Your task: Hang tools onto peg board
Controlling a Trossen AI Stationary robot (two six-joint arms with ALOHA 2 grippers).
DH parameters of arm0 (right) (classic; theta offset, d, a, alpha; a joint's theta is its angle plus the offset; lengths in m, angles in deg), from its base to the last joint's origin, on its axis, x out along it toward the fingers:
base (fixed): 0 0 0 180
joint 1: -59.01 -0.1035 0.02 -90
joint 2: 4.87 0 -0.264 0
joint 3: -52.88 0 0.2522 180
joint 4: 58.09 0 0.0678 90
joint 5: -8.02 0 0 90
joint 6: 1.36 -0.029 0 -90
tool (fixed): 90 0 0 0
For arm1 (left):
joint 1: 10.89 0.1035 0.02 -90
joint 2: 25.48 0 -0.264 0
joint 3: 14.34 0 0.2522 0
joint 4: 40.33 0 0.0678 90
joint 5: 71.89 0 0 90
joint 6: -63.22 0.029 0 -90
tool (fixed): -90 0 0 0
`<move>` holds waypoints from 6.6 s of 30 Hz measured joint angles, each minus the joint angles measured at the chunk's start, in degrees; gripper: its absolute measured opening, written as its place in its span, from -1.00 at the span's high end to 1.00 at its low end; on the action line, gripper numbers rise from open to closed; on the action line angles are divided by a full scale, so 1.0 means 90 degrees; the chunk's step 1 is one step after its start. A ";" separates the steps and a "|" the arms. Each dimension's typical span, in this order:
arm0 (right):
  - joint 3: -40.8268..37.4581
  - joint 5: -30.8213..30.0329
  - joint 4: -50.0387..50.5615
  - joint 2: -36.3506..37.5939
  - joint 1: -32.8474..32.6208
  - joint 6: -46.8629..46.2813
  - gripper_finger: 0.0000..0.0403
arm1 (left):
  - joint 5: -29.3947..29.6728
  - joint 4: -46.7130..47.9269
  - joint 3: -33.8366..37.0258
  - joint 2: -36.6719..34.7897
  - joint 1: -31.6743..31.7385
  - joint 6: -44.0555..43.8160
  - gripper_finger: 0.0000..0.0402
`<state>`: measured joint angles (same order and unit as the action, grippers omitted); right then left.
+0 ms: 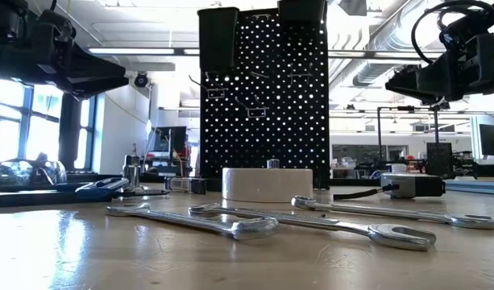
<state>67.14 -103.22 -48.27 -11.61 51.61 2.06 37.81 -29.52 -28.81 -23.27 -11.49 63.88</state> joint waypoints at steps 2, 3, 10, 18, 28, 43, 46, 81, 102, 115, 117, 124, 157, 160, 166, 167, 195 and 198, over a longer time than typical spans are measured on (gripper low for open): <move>0.0000 0.0000 0.0002 0.0000 0.0002 0.0000 0.55 | 0.0000 -0.0001 0.0000 0.0001 0.0000 0.0000 -0.10; -0.0002 0.0000 0.0000 0.0000 0.0002 0.0002 0.55 | 0.0000 0.0001 -0.0002 0.0000 -0.0001 0.0000 -0.10; 0.0000 -0.0002 -0.0081 0.0000 0.0002 -0.0271 0.55 | -0.0002 0.0001 -0.0002 0.0001 -0.0002 0.0408 -0.10; -0.0002 -0.0732 -0.0042 0.0000 0.0005 -0.2717 0.55 | -0.0002 -0.0001 -0.0002 0.0001 -0.0002 -0.0395 -0.10; 0.0000 -0.0777 -0.0034 -0.0355 0.0005 -0.4403 0.55 | -0.0002 0.0000 -0.0001 -0.0001 0.0000 -0.0336 -0.10; 0.0000 -0.0959 -0.0023 -0.1695 0.0005 -0.5518 0.55 | -0.0001 -0.0025 0.0000 -0.0001 0.0000 -0.0337 -0.10; 0.0000 -0.0974 -0.0024 -0.1810 0.0005 -0.5512 0.55 | -0.0002 -0.0028 -0.0002 -0.0001 -0.0001 -0.0339 -0.10; -0.0001 -0.0463 -0.0394 -0.2174 -0.0027 -0.5715 0.55 | -0.0002 -0.0035 -0.0001 0.0000 -0.0001 -0.0726 -0.10; 0.0002 0.1000 -0.0615 -0.2174 -0.0027 -0.4264 0.55 | 0.0270 -0.0060 -0.0002 -0.0001 -0.0001 -0.0622 -0.10; 0.0908 0.1055 -0.2293 -0.3352 -0.0027 -0.1746 0.31 | 0.0216 -0.0916 0.0002 0.0070 0.0000 -0.0049 -0.10; 0.1259 0.1197 -0.2260 -0.3777 -0.0028 -0.1530 0.22 | 0.0209 -0.0940 0.0002 0.0180 -0.0001 -0.0058 -0.10; 0.2848 0.1766 -0.0703 -0.5480 -0.0032 -0.1043 0.08 | 0.0209 -0.1562 0.0002 0.1005 0.0000 -0.0055 -0.10; 0.4755 0.2047 0.2801 -0.8318 -0.0782 -0.2100 0.15 | -0.0682 -0.3372 -0.0002 0.4655 -0.0006 -0.1008 -0.10; 0.4755 0.2106 0.2521 -0.8318 -0.0842 -0.2287 0.15 | -0.0682 -0.3546 -0.0002 0.4858 -0.0029 -0.1006 -0.10; 0.4755 0.2010 0.2057 -0.8318 -0.1100 -0.2381 0.15 | -0.0689 -0.3900 -0.0002 0.5237 -0.0034 -0.1005 -0.10; 0.4755 0.1942 0.2061 -0.8318 -0.1133 -0.2395 0.15 | -0.0709 -0.3975 -0.0002 0.5302 -0.0034 -0.1005 -0.10; 0.4750 0.1400 0.3197 -0.8318 -0.0587 -0.1671 0.15 | -0.0849 -0.4531 -0.0002 0.6053 -0.0034 -0.1020 -0.10; 0.4748 0.1445 0.3239 -0.8322 -0.0407 -0.1492 0.15 | -0.0855 -0.4517 -0.0002 0.6058 -0.0034 -0.0992 -0.10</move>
<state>109.87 -90.21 -19.12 -86.51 47.95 -11.37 30.12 -70.16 -28.83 31.25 -11.79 54.95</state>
